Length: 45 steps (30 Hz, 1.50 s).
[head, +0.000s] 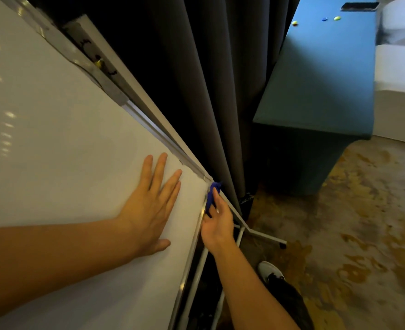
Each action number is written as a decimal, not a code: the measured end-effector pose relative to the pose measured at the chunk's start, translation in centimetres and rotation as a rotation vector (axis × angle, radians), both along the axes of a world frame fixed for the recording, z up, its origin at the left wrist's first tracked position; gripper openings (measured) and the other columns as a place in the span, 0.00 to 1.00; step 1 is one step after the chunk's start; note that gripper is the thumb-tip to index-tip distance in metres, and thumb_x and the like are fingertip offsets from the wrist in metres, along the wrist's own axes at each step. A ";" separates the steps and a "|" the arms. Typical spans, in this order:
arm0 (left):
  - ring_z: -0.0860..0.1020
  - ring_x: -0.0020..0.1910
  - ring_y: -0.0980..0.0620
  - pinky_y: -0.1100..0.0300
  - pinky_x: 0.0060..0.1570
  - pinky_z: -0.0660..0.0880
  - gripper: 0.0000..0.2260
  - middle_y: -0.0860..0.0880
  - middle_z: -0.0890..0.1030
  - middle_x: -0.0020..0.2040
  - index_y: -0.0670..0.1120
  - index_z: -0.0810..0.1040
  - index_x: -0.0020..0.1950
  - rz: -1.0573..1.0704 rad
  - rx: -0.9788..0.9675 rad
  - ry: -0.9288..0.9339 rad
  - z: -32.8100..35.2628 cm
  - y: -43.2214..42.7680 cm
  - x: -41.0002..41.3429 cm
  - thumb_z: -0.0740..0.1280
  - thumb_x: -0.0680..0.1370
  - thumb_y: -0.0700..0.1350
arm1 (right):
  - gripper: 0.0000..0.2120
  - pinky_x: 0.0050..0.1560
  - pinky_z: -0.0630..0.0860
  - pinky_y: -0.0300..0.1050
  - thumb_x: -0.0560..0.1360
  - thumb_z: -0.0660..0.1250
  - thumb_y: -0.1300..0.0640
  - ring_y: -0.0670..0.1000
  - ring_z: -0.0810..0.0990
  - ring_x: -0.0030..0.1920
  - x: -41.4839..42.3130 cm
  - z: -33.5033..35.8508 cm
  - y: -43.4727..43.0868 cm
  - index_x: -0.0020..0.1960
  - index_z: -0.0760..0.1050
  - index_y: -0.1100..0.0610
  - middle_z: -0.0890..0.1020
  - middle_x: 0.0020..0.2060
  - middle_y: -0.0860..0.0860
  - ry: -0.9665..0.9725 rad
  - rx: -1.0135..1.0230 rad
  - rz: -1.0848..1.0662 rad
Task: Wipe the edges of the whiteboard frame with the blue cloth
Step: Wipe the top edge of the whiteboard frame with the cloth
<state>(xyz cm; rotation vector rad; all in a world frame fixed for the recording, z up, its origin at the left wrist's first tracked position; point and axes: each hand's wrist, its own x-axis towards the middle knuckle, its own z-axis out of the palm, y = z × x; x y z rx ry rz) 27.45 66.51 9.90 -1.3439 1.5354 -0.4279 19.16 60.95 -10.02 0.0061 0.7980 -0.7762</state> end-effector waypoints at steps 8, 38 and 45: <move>0.28 0.64 0.16 0.20 0.60 0.30 0.53 0.29 0.32 0.75 0.37 0.33 0.77 -0.029 0.009 0.014 -0.4 -0.8 -2.2 0.48 0.72 0.76 | 0.17 0.59 0.77 0.62 0.76 0.70 0.54 0.59 0.81 0.58 -2.4 -1.7 0.3 0.64 0.78 0.54 0.82 0.58 0.60 -0.159 0.053 0.060; 0.33 0.76 0.31 0.28 0.70 0.34 0.28 0.39 0.38 0.80 0.48 0.56 0.79 0.538 0.070 0.070 4.3 0.9 -18.8 0.54 0.81 0.56 | 0.15 0.67 0.71 0.54 0.78 0.64 0.60 0.56 0.78 0.62 -17.3 -0.7 -6.3 0.64 0.75 0.58 0.82 0.59 0.58 -0.186 0.153 0.718; 0.32 0.76 0.35 0.26 0.69 0.53 0.30 0.47 0.30 0.79 0.55 0.46 0.80 0.962 -0.113 -0.011 7.9 5.3 -25.3 0.55 0.81 0.54 | 0.07 0.64 0.74 0.51 0.78 0.67 0.59 0.54 0.82 0.50 -23.9 2.0 -6.2 0.55 0.78 0.58 0.87 0.41 0.56 -0.053 0.241 0.830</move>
